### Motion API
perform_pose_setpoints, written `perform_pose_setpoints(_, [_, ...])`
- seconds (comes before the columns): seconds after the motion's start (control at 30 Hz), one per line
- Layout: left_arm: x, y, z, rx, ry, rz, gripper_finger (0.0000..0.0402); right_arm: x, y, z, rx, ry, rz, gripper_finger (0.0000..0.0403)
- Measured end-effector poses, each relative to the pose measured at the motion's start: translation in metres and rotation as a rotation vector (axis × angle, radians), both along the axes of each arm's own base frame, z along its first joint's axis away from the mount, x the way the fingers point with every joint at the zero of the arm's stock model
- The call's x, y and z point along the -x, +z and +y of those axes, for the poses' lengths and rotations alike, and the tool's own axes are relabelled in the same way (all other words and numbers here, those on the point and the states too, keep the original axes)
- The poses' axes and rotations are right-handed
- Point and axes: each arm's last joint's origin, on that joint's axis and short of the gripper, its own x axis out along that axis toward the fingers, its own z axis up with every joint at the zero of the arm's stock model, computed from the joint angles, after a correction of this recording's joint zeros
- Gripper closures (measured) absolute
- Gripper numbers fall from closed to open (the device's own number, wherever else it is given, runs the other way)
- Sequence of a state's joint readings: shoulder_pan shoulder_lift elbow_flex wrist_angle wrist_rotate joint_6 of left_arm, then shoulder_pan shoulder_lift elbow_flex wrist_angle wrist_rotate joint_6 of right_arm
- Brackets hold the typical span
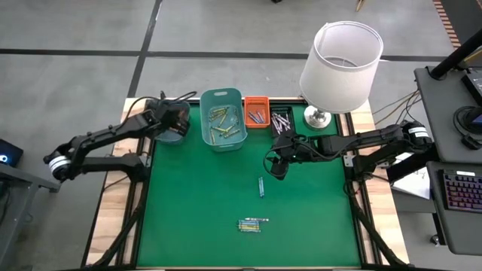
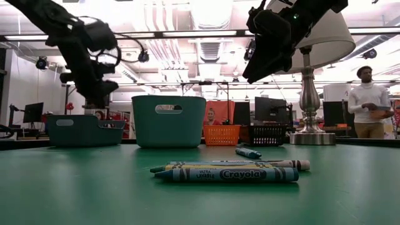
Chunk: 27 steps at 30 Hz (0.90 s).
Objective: Sort crayons
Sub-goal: Put the orange crayon into the blue bin
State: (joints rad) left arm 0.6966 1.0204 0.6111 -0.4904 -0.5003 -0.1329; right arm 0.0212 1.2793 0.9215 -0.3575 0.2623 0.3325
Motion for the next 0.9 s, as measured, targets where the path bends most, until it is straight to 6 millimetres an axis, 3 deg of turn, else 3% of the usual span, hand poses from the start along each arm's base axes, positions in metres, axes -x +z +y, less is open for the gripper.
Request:
perform_pose_setpoints(0.4, [0.000, -0.029, 0.025, 0.074, 0.095, 0.196, 0.0398, 0.000, 0.000, -0.001, -0.001, -0.003, -0.003, 0.0216])
perform_pose_setpoints(0.9, [-0.008, -0.046, 0.035, 0.111, 0.102, 0.317, 0.0382, 0.000, 0.000, -0.001, -0.006, -0.008, -0.005, 0.0216])
